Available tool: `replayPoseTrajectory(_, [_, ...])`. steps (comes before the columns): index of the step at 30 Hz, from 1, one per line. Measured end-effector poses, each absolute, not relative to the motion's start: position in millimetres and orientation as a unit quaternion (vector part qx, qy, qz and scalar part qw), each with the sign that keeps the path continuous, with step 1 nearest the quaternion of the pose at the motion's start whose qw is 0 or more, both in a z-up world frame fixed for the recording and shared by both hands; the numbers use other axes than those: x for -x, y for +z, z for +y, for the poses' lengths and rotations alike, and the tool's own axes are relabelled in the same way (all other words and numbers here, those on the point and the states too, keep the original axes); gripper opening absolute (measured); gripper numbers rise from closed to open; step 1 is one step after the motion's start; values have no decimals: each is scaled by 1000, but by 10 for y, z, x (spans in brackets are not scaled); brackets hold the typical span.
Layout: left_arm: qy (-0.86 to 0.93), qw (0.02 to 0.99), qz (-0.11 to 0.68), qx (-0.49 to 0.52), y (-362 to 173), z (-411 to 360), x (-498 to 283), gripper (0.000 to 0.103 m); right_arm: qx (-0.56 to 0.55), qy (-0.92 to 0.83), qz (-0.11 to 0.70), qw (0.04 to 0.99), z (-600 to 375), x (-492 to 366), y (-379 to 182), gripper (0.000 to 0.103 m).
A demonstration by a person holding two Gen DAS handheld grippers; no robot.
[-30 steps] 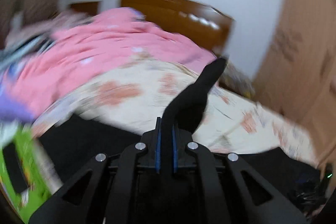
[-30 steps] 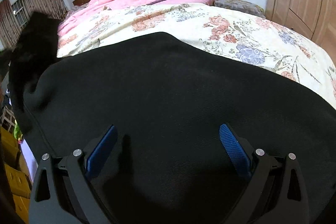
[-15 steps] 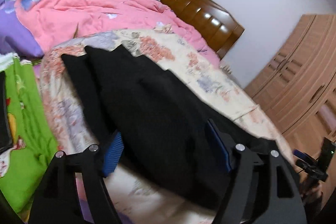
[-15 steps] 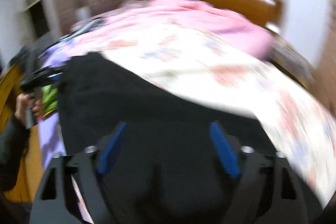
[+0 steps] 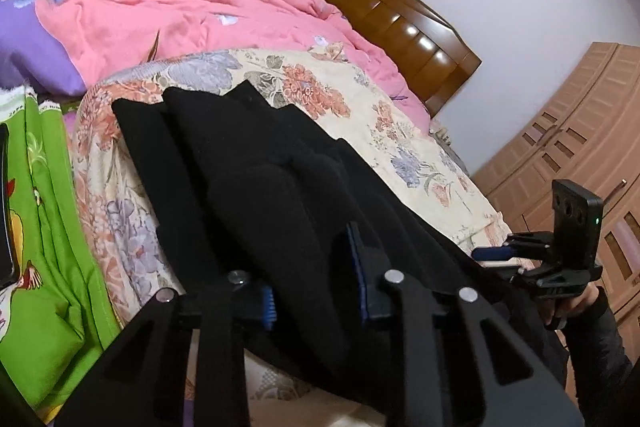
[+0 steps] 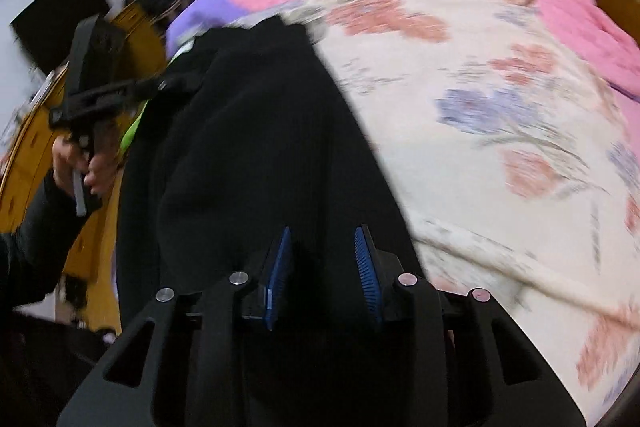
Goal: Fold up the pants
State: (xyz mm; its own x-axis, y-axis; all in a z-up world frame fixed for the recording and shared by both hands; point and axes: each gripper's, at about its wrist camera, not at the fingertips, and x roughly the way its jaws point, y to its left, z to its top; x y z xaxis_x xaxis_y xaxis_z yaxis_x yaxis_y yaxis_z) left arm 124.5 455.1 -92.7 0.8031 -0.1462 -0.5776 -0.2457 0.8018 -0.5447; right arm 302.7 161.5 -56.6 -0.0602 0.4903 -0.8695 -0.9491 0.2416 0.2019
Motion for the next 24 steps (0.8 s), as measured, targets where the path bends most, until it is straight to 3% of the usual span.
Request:
replayPoseTrajectory(5, [30,892,318,321,-973,4553,-1313,35,267,566,469,623,1676,-2999,-733,34])
replayPoseTrajectory(11, [37,894,308,323,-995,4511,-1330,35,270,589,459,608,1660,-2870,-763,30])
replayPoseTrajectory(12, [39,895,308,320,-998,4504,-1330,33,271,587,455,611,1676,-2870,-763,25])
replayPoseTrajectory(13, [48,899,308,309,-996,4487,-1333,19,274,584,451,618,1675,-2864,-752,15])
replayPoseTrajectory(14, [60,902,308,295,-980,4466,-1327,11,274,582,440,627,1663,-2840,-709,10])
replayPoseTrajectory(21, [73,946,213,233,-450,4262,-1079,9,291,577,338,685,1664,-2851,-41,10])
replayPoseTrajectory(24, [94,950,207,212,-403,4259,-1118,10,286,573,351,683,1739,-3034,-33,10])
